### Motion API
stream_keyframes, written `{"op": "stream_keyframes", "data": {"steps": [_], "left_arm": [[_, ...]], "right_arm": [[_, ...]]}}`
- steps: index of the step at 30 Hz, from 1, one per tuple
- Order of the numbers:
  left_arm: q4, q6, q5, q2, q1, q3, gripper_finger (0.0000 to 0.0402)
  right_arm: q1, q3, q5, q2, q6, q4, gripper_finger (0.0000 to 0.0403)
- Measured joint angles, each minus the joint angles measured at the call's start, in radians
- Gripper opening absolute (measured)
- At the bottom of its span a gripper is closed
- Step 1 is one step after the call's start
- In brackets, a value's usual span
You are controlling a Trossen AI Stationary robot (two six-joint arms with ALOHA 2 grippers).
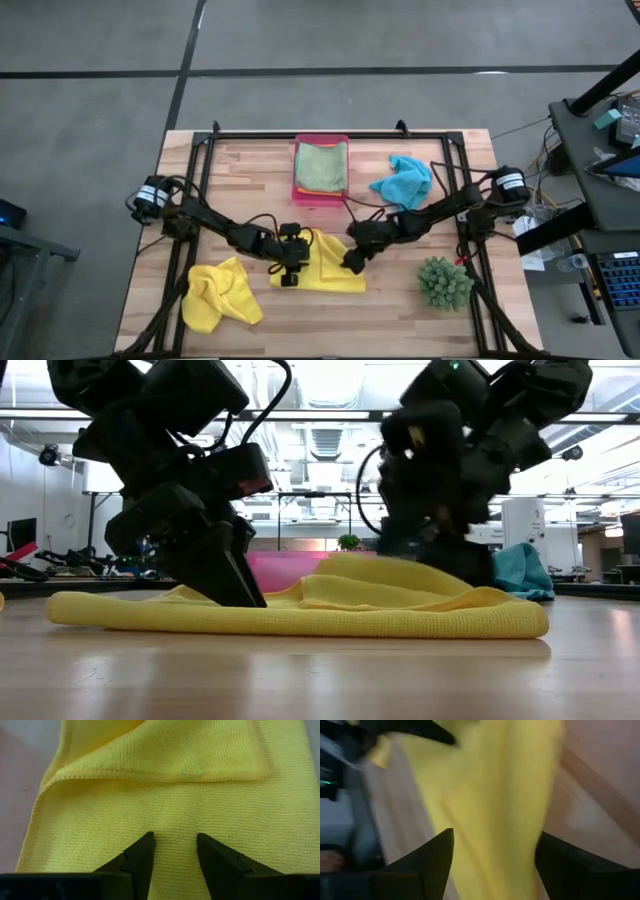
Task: Fold microfiber towels
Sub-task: Fold the top yellow towel
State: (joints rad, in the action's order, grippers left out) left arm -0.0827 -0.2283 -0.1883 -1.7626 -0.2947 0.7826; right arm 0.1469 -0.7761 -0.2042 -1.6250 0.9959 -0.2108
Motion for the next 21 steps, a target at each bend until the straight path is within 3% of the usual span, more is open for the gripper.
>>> {"op": "stream_keyframes", "data": {"steps": [7,21], "left_arm": [[-0.009,0.0,0.0,-0.001,0.0,0.0,0.0138],[-0.032,0.0,-0.004,-0.002,0.0,0.0,0.0138]], "right_arm": [[0.017,-0.004,0.076,0.027,-0.193,-0.123,0.0245],[0.075,-0.006,0.143,-0.024,-0.233,-0.108,0.0228]]}}
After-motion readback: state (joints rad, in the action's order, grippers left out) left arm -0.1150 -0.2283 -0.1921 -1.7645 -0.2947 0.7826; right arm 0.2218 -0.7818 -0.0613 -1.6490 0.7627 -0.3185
